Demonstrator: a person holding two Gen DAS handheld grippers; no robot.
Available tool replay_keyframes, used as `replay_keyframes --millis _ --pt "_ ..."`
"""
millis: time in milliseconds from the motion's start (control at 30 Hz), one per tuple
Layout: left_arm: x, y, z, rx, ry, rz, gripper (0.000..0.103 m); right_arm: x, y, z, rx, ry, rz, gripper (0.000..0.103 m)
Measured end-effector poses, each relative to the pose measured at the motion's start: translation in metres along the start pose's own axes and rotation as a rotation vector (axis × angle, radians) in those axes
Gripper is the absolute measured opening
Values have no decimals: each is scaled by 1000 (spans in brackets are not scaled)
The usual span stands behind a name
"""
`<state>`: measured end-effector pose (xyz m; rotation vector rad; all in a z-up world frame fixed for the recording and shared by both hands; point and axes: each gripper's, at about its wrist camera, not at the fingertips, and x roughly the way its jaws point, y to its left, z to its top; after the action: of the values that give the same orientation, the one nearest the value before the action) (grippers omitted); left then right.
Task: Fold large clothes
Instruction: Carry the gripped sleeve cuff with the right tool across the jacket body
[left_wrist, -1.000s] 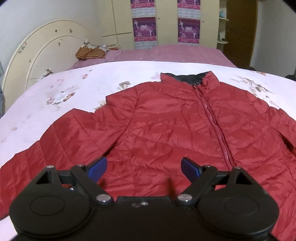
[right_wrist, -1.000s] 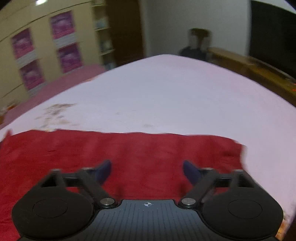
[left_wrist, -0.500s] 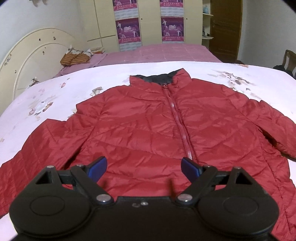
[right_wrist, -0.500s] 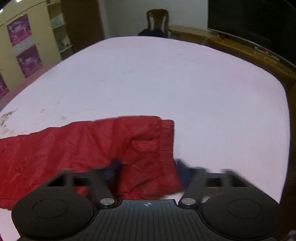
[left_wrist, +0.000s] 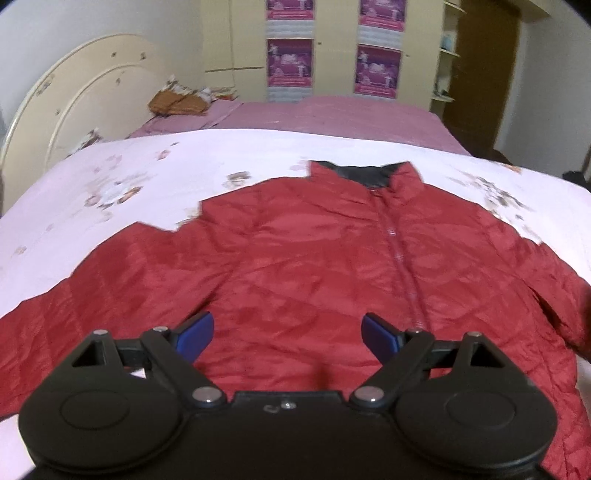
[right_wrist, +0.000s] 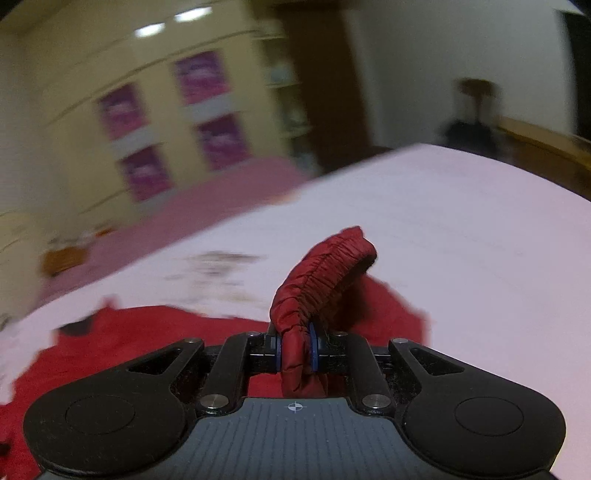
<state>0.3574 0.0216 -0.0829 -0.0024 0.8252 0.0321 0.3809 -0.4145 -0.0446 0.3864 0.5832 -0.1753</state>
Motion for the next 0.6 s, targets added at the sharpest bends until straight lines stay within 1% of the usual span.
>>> replay_keyframes --millis 133,200,267,300,367,433,533,567,600 --pt "1 30 -1 -44 4 27 87 33 87 -10 -98 59 164 13" --pt "0 44 -2 -69 1 36 87 48 128 -21 -139 100 242 13" --pt "0 56 -3 -89 -2 44 88 60 161 -34 -171 143 303 13" --pt "0 62 -3 -101 -1 45 88 61 175 -48 -187 169 331 13" --pt "1 72 -2 -122 1 46 88 73 203 -68 -215 221 376 13" --pt "3 78 -1 -132 4 45 89 85 227 -86 -241 275 402 14" --pt "6 81 2 -144 8 25 92 95 240 -106 -247 353 420 14" --pt "7 81 3 -148 9 15 93 104 246 -108 -248 373 424 18" --pt "9 79 5 -153 14 -2 93 109 248 -109 -244 386 423 41"
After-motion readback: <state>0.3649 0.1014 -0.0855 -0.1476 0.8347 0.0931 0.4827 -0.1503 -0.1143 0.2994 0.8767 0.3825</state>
